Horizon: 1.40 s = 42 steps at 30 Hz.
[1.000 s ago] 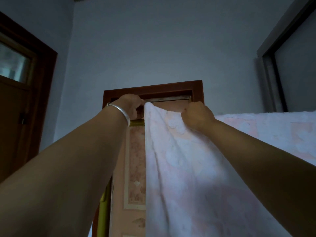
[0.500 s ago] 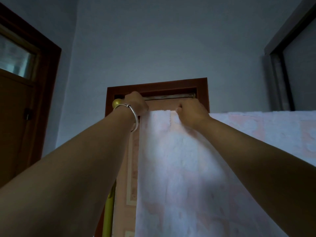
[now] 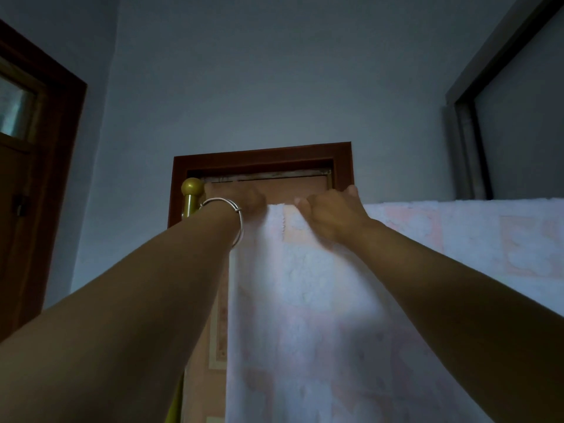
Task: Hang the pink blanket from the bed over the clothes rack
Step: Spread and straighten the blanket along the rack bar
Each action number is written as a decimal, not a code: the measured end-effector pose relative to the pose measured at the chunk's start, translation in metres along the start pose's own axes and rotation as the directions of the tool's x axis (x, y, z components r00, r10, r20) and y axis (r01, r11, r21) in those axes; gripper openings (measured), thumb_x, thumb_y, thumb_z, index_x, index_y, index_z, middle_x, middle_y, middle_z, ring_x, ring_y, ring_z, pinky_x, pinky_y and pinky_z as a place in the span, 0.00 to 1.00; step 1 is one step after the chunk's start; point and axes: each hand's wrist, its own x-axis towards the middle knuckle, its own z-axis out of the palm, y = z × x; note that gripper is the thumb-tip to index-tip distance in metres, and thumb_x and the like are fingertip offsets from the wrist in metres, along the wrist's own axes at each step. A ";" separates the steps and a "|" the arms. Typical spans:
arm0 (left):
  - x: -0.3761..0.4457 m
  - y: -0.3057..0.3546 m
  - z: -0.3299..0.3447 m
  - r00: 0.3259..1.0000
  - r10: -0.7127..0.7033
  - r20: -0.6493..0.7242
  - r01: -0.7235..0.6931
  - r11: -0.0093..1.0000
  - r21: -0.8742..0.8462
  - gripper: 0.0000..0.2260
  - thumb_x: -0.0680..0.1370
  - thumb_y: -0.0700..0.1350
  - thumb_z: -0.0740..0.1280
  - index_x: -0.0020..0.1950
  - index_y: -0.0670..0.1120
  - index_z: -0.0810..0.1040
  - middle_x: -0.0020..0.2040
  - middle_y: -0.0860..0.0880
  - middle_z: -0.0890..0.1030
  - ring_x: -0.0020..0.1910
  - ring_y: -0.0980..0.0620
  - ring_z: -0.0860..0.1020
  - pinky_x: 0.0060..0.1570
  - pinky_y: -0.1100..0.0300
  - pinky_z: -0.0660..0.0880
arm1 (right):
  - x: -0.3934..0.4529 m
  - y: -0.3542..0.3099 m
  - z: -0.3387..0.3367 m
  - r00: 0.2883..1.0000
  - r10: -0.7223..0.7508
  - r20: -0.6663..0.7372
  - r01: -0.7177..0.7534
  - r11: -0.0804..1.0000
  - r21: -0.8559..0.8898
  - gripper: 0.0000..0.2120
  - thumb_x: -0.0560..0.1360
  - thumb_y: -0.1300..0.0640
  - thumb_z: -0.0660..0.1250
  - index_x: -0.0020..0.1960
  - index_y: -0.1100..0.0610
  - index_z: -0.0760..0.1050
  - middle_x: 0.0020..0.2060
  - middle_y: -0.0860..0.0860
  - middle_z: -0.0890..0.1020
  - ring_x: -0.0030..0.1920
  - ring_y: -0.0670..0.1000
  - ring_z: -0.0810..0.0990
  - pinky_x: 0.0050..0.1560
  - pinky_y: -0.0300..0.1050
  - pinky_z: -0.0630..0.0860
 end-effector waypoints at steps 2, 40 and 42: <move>-0.002 0.015 0.005 0.983 0.141 -0.122 -0.138 0.990 0.031 0.16 0.81 0.45 0.54 0.59 0.39 0.77 0.61 0.39 0.79 0.60 0.41 0.76 0.59 0.51 0.70 | -0.011 0.012 -0.002 0.998 -0.014 -0.060 0.011 0.999 -0.052 0.23 0.81 0.48 0.46 0.48 0.56 0.77 0.48 0.57 0.83 0.51 0.58 0.78 0.65 0.57 0.59; -0.036 0.481 0.104 0.605 0.727 -0.325 -0.732 0.669 0.132 0.19 0.80 0.53 0.52 0.66 0.45 0.70 0.60 0.42 0.77 0.58 0.43 0.75 0.60 0.51 0.63 | -0.178 0.441 -0.097 0.548 0.811 -0.206 -0.710 0.581 0.398 0.18 0.77 0.64 0.58 0.66 0.63 0.63 0.57 0.63 0.77 0.55 0.64 0.77 0.43 0.48 0.69; -0.028 0.479 0.099 0.605 0.706 -0.367 -0.717 0.684 0.132 0.20 0.80 0.54 0.51 0.63 0.44 0.71 0.58 0.42 0.79 0.56 0.42 0.77 0.58 0.51 0.65 | -0.165 0.447 -0.103 0.592 0.761 -0.264 -0.677 0.648 0.349 0.13 0.77 0.66 0.56 0.61 0.62 0.67 0.55 0.62 0.77 0.50 0.61 0.77 0.42 0.47 0.68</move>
